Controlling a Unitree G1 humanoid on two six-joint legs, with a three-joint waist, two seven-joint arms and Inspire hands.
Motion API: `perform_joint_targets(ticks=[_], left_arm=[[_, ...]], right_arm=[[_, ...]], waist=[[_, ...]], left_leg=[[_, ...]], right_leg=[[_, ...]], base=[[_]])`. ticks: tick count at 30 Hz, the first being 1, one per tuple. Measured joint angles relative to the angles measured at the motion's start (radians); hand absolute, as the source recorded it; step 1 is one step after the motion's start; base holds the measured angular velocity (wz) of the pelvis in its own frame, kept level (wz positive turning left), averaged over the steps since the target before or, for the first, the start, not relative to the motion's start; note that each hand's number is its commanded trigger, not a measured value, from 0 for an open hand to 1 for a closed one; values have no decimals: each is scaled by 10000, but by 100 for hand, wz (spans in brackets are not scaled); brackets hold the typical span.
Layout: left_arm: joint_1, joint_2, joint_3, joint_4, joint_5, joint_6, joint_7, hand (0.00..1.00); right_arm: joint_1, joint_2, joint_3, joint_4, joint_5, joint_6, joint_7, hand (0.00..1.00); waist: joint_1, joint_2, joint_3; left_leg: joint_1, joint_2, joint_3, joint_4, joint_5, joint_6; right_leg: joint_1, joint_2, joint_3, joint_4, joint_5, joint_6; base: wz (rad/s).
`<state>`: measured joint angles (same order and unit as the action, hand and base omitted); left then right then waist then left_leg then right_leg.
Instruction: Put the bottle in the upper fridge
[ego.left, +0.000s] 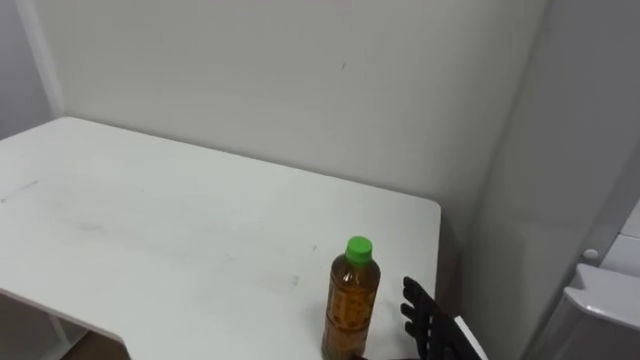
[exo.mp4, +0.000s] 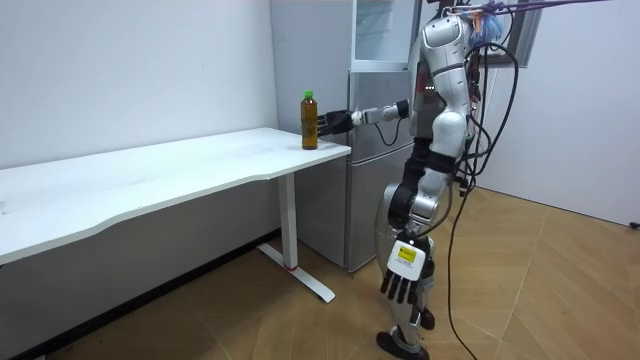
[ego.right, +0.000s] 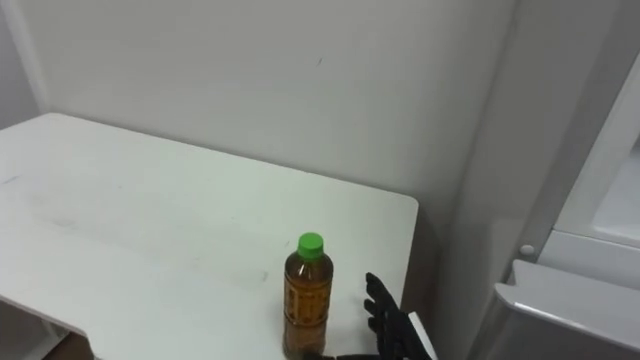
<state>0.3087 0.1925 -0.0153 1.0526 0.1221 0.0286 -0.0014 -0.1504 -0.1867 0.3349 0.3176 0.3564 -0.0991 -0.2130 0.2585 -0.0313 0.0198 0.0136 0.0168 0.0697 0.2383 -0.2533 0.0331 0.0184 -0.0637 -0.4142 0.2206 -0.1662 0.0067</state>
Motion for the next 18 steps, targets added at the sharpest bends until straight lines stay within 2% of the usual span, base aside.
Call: perform_joint_targets(ticks=[2, 6, 9, 14, 18], left_arm=[[17, -86, -26, -123, -1, 49, 132, 0], [22, -171, -261, -117, -5, 179, 339, 0], [90, -178, -338, -120, -6, 294, 406, 0], [144, -180, -408, -137, -6, 466, 556, 0], [146, -181, -450, -164, -6, 526, 650, 0]], right_arm=[[-83, 42, 47, 249, 21, -123, -355, 0], [-481, 237, 108, 927, 8, -152, -1061, 0], [-738, 237, 108, 1172, 10, -153, -1399, 0], [-1474, 218, 120, 1436, -53, -149, -1733, 0], [-1865, 215, 189, 1440, -48, -153, -1812, 0]], waist=[[27, 10, 3], [118, 58, 19], [249, 62, 15], [474, 73, -32], [515, 94, -71]], left_leg=[[-26, -30, -76, -9, 36, 5], [-34, -72, -158, -9, 62, 20], [-47, -102, -208, -8, 95, 31], [-139, -112, -327, 16, 115, 29], [-143, -145, -504, 60, 179, 38]], right_leg=[[-4, -24, -41, 1, -1, 0], [1, -52, -53, 6, 0, 0], [9, -71, -72, 7, 6, -8], [-28, -92, -202, 19, 5, -8], [21, -119, -332, -3, 3, -4]], base=[[10], [3], [5], [9], [15]])
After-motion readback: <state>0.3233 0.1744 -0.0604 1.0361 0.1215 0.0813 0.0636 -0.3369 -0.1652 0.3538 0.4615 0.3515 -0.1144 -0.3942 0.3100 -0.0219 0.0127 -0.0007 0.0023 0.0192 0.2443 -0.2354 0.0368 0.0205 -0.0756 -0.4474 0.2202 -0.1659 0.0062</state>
